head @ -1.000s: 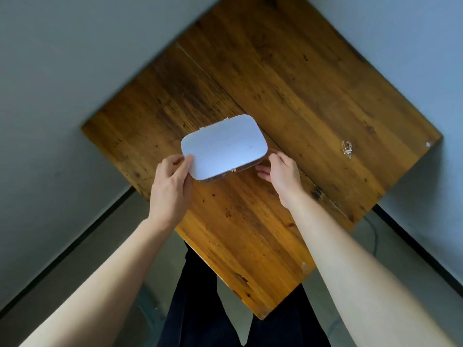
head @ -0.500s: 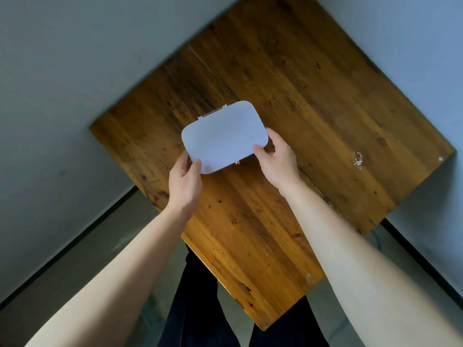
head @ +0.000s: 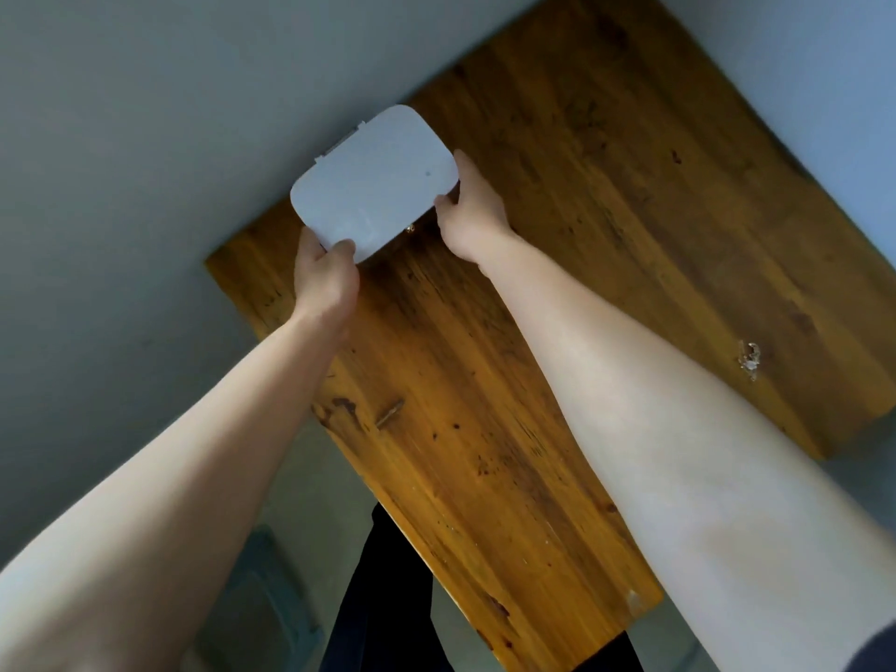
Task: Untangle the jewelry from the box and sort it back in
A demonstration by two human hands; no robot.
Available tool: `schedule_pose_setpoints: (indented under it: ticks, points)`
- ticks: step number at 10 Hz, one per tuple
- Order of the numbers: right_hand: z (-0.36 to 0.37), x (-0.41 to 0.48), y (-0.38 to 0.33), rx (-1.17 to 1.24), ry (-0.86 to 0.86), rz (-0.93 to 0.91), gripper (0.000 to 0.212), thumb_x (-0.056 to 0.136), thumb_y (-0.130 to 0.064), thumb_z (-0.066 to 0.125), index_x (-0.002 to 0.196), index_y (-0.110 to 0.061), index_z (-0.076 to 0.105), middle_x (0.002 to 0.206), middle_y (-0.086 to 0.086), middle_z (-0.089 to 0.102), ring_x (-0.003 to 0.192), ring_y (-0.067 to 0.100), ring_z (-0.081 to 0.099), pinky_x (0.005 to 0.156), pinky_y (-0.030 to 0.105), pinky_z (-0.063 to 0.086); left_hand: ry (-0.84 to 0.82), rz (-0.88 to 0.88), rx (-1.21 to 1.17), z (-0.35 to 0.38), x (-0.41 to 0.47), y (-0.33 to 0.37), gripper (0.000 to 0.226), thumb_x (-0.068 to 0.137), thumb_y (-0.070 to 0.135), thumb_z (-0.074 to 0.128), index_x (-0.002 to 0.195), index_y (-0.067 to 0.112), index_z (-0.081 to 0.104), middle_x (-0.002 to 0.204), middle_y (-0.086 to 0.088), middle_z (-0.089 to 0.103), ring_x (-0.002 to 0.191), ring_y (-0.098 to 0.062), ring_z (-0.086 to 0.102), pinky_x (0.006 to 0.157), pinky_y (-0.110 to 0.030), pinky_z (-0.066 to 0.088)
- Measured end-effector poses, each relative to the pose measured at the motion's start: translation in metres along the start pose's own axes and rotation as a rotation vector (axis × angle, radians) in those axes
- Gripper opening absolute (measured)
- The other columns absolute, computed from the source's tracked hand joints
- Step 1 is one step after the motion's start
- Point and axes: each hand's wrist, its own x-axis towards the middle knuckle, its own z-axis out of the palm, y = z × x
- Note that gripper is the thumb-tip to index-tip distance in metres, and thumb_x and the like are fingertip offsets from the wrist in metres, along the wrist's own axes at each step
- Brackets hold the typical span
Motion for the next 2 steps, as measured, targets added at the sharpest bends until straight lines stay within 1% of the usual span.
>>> schedule_pose_setpoints:
  ticks: [1, 2]
  points:
    - [0.000, -0.009, -0.003, 0.041, -0.031, 0.010, 0.069, 0.095, 0.006, 0.047, 0.155, -0.023, 0.028, 0.151, 0.000, 0.046, 0.136, 0.021, 0.046, 0.110, 0.030, 0.039, -0.021, 0.017, 0.040, 0.000, 0.000, 0.000, 0.048, 0.098, 0.015, 0.047, 0.144, 0.024, 0.040, 0.133, 0.008, 0.051, 0.119, -0.014, 0.047, 0.096, -0.031, 0.037]
    - [-0.010, -0.024, 0.002, 0.099, -0.013, 0.020, 0.073, 0.097, 0.000, 0.052, 0.159, -0.020, 0.019, 0.160, 0.003, 0.033, 0.141, 0.023, 0.041, 0.116, 0.031, 0.032, -0.013, 0.067, 0.098, -0.003, -0.005, -0.005, 0.048, 0.099, 0.022, 0.048, 0.145, 0.026, 0.037, 0.140, 0.007, 0.049, 0.124, -0.015, 0.047, 0.097, -0.031, 0.038]
